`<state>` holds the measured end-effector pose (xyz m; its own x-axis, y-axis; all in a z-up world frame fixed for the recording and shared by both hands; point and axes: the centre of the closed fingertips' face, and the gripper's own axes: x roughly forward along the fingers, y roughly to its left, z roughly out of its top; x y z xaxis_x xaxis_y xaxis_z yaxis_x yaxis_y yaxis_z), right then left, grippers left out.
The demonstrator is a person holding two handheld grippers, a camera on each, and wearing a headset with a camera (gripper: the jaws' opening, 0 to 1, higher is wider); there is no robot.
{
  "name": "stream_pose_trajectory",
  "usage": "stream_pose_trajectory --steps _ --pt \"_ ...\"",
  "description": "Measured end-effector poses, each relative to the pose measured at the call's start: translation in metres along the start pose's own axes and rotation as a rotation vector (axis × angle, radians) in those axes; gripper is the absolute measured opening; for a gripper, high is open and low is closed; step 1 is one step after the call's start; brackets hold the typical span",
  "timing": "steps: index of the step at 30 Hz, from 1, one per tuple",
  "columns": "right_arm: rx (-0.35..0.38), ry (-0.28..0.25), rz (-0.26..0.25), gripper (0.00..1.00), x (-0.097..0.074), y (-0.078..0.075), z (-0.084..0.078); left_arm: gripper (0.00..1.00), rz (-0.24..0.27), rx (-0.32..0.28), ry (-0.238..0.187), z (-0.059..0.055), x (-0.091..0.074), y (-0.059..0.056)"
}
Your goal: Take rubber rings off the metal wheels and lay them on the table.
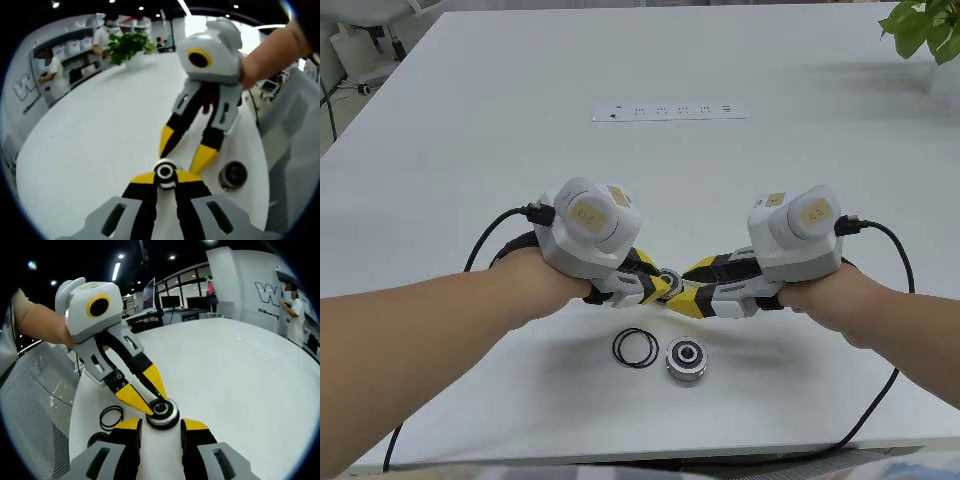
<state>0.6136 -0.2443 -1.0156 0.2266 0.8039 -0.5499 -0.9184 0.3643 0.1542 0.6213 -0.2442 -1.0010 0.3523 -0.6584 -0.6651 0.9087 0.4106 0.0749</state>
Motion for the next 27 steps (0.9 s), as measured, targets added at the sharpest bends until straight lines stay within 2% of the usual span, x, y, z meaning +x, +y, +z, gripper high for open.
stream_pose_trajectory --steps 6,8,27 --pt "-0.009 -0.004 -0.014 0.28 0.0065 -0.0009 0.0037 0.13 0.006 -0.003 0.002 -0.0010 0.0009 0.0006" --pt "-0.031 0.006 -0.027 0.27 0.0072 -0.0010 0.0029 0.13 0.008 -0.008 0.001 -0.0013 0.0013 0.0011" --pt "-0.033 0.022 -0.042 0.16 -0.0023 0.0006 -0.0047 0.13 0.016 -0.032 -0.002 -0.0012 0.0010 -0.0022"
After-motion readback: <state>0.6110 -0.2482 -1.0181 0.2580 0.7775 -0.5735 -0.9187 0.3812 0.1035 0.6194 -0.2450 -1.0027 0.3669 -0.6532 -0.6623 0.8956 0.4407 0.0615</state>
